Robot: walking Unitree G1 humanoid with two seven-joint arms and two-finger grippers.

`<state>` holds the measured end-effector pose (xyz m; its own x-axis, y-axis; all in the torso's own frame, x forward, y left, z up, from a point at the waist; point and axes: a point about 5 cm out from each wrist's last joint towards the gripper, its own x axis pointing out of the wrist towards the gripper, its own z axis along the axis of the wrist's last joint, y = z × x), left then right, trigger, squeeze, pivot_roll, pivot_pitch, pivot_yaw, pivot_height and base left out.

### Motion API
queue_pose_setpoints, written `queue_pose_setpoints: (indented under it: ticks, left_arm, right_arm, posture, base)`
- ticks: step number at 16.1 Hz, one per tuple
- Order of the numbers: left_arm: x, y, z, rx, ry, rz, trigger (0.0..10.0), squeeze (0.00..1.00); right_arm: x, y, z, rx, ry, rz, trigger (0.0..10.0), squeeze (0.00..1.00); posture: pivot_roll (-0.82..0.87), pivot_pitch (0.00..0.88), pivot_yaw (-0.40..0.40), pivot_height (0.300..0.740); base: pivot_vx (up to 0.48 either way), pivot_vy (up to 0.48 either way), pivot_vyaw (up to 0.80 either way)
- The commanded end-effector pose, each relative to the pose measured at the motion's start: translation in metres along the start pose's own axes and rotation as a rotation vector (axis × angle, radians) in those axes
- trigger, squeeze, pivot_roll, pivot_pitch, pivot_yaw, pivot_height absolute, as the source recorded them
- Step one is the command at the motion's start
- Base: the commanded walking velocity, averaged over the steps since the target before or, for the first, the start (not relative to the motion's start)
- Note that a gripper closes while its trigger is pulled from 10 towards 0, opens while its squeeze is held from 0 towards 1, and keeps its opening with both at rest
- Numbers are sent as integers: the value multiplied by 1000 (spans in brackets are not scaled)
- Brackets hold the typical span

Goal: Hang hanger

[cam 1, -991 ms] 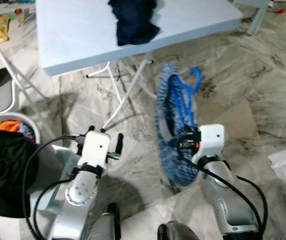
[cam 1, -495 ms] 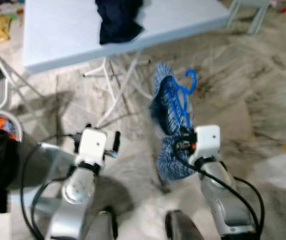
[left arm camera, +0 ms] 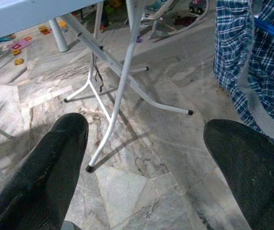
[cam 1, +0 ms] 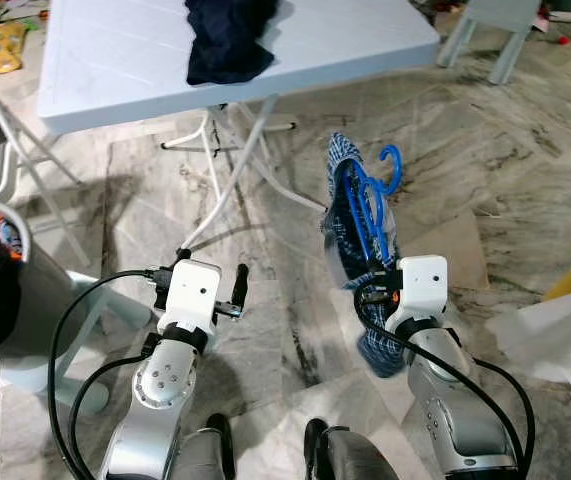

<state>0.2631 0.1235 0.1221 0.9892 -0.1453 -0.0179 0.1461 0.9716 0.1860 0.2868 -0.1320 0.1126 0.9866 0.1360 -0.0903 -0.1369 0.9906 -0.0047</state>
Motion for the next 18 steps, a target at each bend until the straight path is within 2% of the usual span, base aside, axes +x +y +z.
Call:
queue_pose_setpoints:
  ticks: [1,6,7,8,9,10,12,13,14,16,18]
  left_arm:
    - [-3,0,-6,-1,22,3,10000,0]
    - [0,2,-7,6,25,19,10000,0]
    - [1,10,-7,12,28,40,10000,0]
    - [3,14,-7,22,31,50,10000,0]
    - [5,18,-8,67,26,44,10000,0]
    - [7,21,-10,98,32,38,10000,0]
    - [12,28,-13,113,46,53,10000,0]
    - [12,28,-14,119,49,56,10000,0]
    - [15,29,-15,122,54,62,10000,0]
    - [15,27,-20,131,66,51,10000,0]
    - [14,25,-21,128,66,48,10000,0]
  right_arm:
    - [0,3,-1,1,0,17,10000,0]
    - [-1,5,-1,4,4,65,10000,0]
    - [-5,9,5,-5,-14,183,10000,0]
    - [-8,10,9,-86,-38,244,10000,0]
    - [-15,12,15,-129,-68,330,10000,0]
    - [-21,11,17,-90,-53,384,10000,0]
    - [-30,1,21,-82,-17,497,10000,0]
    - [-30,-1,23,-72,-17,515,10000,0]
    - [-33,-10,30,-78,6,601,10000,0]
    - [-41,-10,40,-28,38,769,10000,0]
    - [-45,-6,44,-14,43,832,10000,0]
  posture:
    - [-9,265,-34,740]
    - [-12,259,-32,740]
    - [-13,257,-31,740]
    - [-10,256,-32,740]
    - [-10,254,-34,740]
    - [-14,253,-36,740]
    - [-27,255,-31,740]
    - [-28,255,-31,740]
    - [-31,255,-29,740]
    - [-34,252,-32,740]
    - [-31,252,-38,740]
  base:
    - [0,0,0]
    - [0,0,0]
    - [0,0,0]
    - [0,0,0]
    - [0,0,0]
    - [0,0,0]
    - [0,0,0]
    - [0,0,0]
    - [0,0,0]
    - [0,0,0]
    - [0,0,0]
